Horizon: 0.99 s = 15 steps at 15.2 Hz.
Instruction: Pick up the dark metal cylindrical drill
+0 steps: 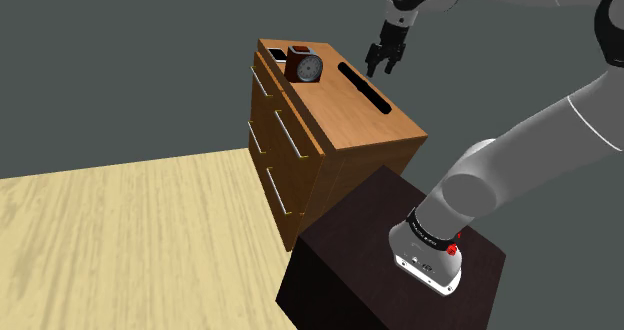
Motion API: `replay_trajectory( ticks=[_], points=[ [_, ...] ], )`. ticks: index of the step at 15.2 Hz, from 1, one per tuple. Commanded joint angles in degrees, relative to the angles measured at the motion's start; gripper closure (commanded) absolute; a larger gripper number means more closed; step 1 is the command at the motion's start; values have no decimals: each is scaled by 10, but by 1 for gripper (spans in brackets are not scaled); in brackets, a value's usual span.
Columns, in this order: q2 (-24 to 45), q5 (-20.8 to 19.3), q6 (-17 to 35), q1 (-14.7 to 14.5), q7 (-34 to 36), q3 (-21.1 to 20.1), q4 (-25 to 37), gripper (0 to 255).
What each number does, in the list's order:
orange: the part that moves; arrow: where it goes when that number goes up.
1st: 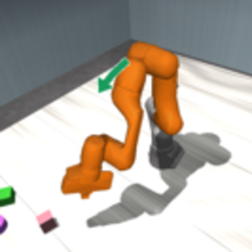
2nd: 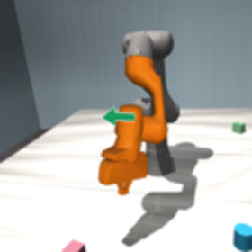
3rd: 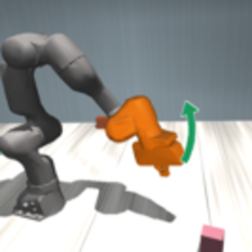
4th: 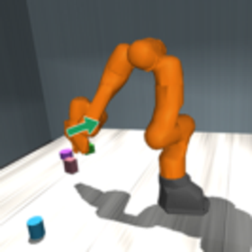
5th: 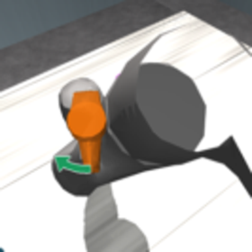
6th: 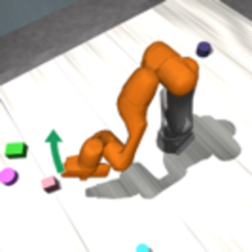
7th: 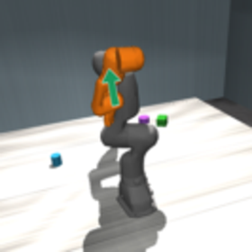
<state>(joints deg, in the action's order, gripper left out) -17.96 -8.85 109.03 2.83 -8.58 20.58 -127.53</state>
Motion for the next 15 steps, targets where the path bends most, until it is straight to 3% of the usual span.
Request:
replay_trajectory(
  ticks=[1,9,15],
  points=[
    [41,11,20,3,-24,20,21,0],
    [219,98,76,26,-123,73,130,0],
    [362,181,82,75,-193,77,245,0]
  ],
)
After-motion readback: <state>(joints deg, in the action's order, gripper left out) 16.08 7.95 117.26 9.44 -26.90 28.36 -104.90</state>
